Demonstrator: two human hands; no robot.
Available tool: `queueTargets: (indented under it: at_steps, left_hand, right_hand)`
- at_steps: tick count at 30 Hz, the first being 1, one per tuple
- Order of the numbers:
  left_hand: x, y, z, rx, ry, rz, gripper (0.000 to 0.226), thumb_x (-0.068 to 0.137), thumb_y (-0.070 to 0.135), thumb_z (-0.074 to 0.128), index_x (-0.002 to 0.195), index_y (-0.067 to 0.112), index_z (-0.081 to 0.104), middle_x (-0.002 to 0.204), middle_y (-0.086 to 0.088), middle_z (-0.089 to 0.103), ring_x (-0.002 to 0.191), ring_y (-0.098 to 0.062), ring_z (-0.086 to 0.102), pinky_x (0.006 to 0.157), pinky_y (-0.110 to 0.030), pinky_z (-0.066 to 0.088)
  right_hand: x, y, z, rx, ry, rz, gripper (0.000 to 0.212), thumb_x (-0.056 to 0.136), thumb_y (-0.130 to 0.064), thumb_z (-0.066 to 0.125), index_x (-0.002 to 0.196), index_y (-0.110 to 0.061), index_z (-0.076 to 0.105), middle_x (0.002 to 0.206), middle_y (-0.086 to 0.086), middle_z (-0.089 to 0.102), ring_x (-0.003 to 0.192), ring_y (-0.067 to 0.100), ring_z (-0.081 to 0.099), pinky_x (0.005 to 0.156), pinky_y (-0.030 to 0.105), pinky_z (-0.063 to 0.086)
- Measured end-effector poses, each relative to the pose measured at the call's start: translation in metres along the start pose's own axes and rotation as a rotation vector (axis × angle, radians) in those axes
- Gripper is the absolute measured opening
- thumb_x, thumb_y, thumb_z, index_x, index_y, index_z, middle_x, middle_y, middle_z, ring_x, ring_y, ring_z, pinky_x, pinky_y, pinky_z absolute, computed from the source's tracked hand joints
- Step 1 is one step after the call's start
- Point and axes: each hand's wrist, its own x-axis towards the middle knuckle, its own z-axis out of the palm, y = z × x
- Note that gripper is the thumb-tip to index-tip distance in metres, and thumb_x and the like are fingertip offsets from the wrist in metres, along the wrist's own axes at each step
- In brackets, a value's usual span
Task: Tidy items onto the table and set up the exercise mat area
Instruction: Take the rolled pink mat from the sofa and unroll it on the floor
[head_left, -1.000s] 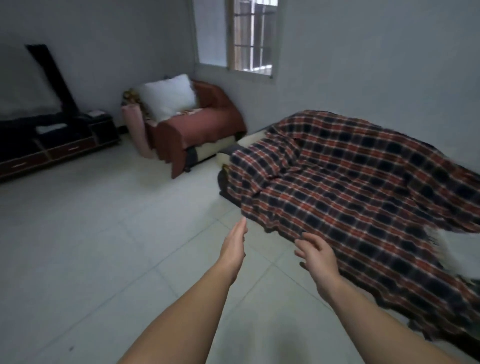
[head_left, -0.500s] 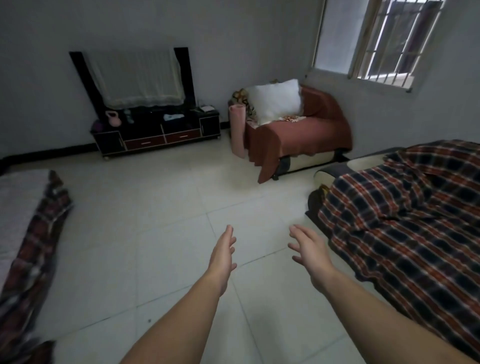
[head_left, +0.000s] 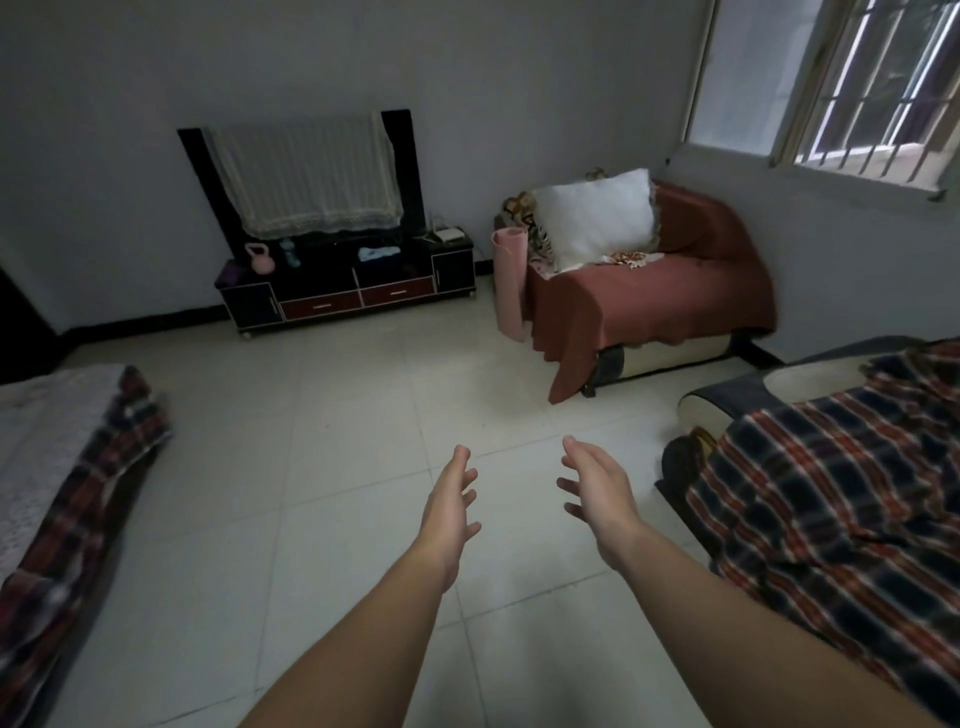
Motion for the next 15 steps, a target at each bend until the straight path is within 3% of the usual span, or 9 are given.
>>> queueTargets:
  at_steps: [10, 15]
  left_hand:
    - [0.168, 0.067, 0.010, -0.049, 0.080, 0.014, 0.056, 0.096, 0.058, 0.035, 0.144, 0.029, 0.042, 0.143, 0.002, 0.049, 0.131, -0.019, 0.045, 0.108, -0.048, 0.038]
    - [0.289, 0.105, 0.000, -0.065, 0.042, 0.017, 0.058, 0.096, 0.058, 0.034, 0.146, 0.028, 0.039, 0.148, -0.001, 0.044, 0.135, -0.023, 0.041, 0.110, -0.052, 0.035]
  right_hand:
    - [0.173, -0.047, 0.047, 0.009, -0.044, 0.028, 0.021, 0.096, -0.044, 0.055, 0.111, -0.029, 0.058, 0.123, -0.005, 0.058, 0.105, 0.015, 0.061, 0.094, 0.040, 0.049]
    - [0.275, -0.062, 0.092, -0.002, -0.026, 0.015, 0.011, 0.096, -0.044, 0.056, 0.099, -0.033, 0.059, 0.120, -0.004, 0.060, 0.104, 0.017, 0.061, 0.095, 0.042, 0.049]
